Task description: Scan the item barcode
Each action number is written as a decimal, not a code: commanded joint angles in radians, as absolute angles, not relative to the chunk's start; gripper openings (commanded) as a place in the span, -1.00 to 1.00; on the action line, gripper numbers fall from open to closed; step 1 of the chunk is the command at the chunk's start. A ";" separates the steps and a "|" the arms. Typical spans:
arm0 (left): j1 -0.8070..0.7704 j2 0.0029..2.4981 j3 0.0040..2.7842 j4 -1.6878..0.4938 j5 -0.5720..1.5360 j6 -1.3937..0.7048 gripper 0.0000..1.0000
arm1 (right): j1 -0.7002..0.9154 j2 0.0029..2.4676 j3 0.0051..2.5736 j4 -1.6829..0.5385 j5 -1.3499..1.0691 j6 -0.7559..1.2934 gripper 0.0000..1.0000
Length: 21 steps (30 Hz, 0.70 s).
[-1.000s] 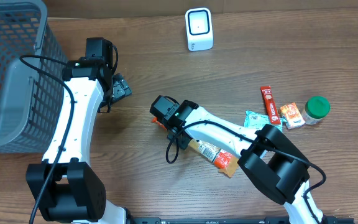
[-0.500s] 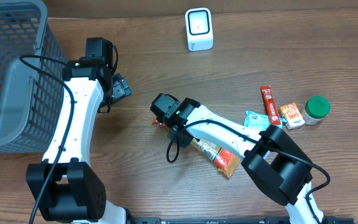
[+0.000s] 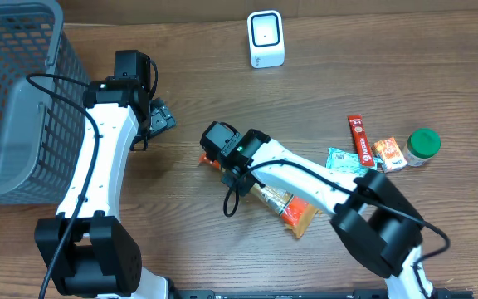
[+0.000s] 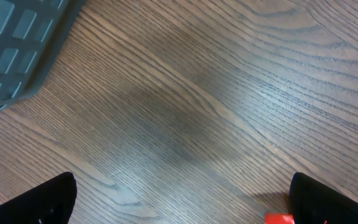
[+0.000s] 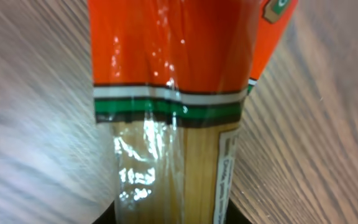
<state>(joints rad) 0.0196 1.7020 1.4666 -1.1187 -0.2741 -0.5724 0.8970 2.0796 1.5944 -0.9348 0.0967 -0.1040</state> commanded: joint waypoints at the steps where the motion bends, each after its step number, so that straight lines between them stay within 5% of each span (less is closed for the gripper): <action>1: 0.012 1.683 1.481 -1.118 -0.288 -0.561 0.99 | 0.879 1.877 1.612 -0.942 0.101 -0.094 -0.93; 21: 0.012 1.683 1.481 -1.118 -0.288 -0.561 1.00 | 0.735 1.793 1.617 -1.036 0.245 0.022 -0.93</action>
